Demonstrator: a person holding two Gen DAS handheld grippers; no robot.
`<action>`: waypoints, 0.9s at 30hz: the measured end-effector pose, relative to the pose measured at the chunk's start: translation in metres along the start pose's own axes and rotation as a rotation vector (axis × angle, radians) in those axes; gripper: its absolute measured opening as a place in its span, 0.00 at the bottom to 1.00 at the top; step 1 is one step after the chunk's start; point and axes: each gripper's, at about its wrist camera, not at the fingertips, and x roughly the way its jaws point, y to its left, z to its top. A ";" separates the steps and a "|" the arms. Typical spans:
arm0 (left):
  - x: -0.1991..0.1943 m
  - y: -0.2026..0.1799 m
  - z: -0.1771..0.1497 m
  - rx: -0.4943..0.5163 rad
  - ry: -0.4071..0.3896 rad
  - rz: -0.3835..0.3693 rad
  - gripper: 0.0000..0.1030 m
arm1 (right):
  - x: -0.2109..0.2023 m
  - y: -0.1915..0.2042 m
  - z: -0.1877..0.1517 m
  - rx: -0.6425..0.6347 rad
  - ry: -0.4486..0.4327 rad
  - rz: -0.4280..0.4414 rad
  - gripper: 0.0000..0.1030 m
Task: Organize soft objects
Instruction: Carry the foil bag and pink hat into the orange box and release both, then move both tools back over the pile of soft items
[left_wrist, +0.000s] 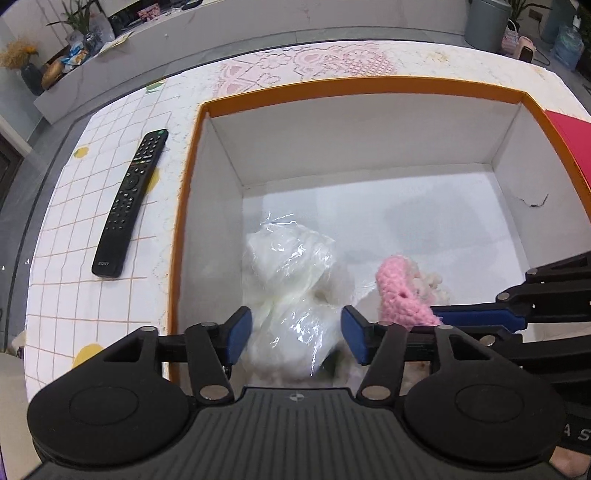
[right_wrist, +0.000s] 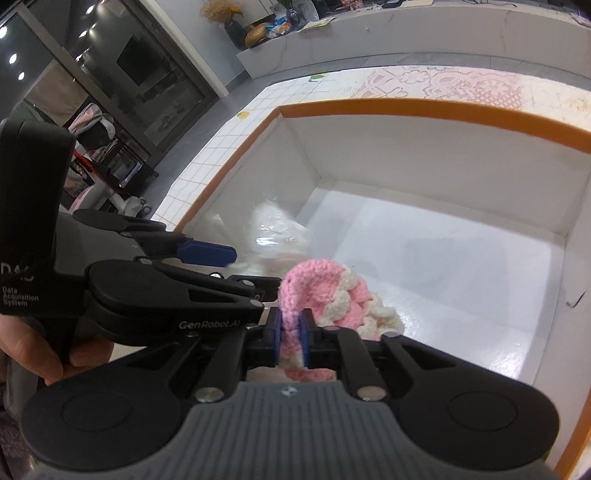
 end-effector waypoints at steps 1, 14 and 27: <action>-0.001 0.002 0.000 -0.006 -0.004 -0.006 0.71 | 0.000 0.000 0.000 0.005 -0.001 -0.003 0.11; -0.048 -0.005 -0.011 -0.006 -0.118 0.035 0.66 | -0.026 0.013 -0.006 -0.031 -0.071 -0.094 0.28; -0.106 -0.066 -0.032 0.056 -0.316 -0.029 0.64 | -0.107 0.017 -0.048 -0.105 -0.213 -0.285 0.28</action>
